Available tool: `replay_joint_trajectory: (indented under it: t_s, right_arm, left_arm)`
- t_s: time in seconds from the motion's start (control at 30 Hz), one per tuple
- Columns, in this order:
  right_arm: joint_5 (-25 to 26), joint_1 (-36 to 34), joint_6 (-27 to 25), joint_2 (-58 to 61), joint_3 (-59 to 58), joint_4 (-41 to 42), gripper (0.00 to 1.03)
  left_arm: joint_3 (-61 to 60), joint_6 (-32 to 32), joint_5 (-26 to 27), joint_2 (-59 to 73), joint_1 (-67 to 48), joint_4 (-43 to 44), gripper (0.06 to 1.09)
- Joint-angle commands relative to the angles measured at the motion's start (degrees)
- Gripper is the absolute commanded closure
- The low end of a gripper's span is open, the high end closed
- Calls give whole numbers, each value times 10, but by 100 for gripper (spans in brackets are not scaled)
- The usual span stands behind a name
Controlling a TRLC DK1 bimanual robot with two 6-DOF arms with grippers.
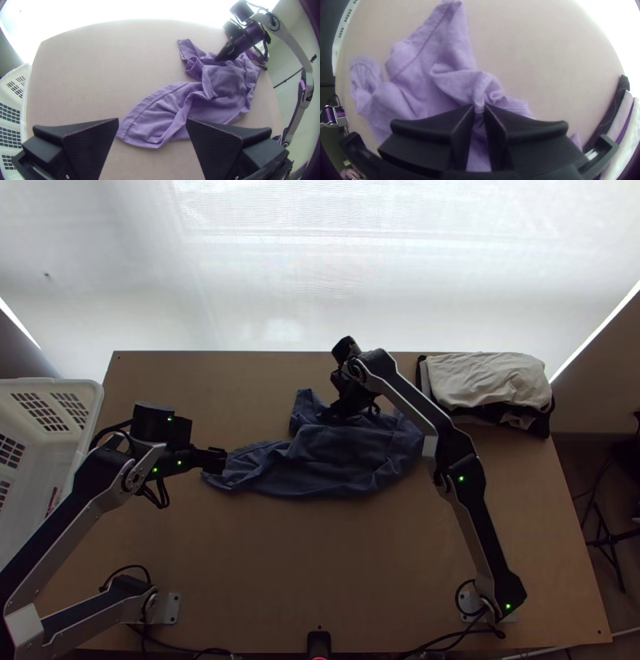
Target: Fold the t-shirt
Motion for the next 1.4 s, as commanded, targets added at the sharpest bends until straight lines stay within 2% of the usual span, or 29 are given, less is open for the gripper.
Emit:
replay_joint_trajectory:
  t_s: [0.0,0.13,0.3,0.57,1.0,1.1,1.23,1.37]
  right_arm:
    - [10,3,0,-45,-27,8,100]
    - [9,-9,10,-159,-61,38,100]
    - [9,-31,28,-255,-25,48,100]
    - [10,-61,29,-310,-73,47,100]
    - [11,-101,43,-373,-129,47,100]
    - [16,-104,43,-377,-133,47,100]
    - [18,-107,42,-384,-141,47,100]
    - [18,-107,42,-386,-142,47,100]
  left_arm:
    - [-1,-1,-1,-9,5,0,10]
    - [-4,-1,0,-16,14,0,10]
    - [-20,-12,0,-15,11,12,10]
    - [-11,-38,0,3,-17,40,10]
    - [-46,-29,0,23,-17,59,10]
    - [-76,-13,-8,31,-17,87,10]
    - [-121,59,-98,30,-47,114,10]
    - [-157,130,-104,12,-34,107,11]
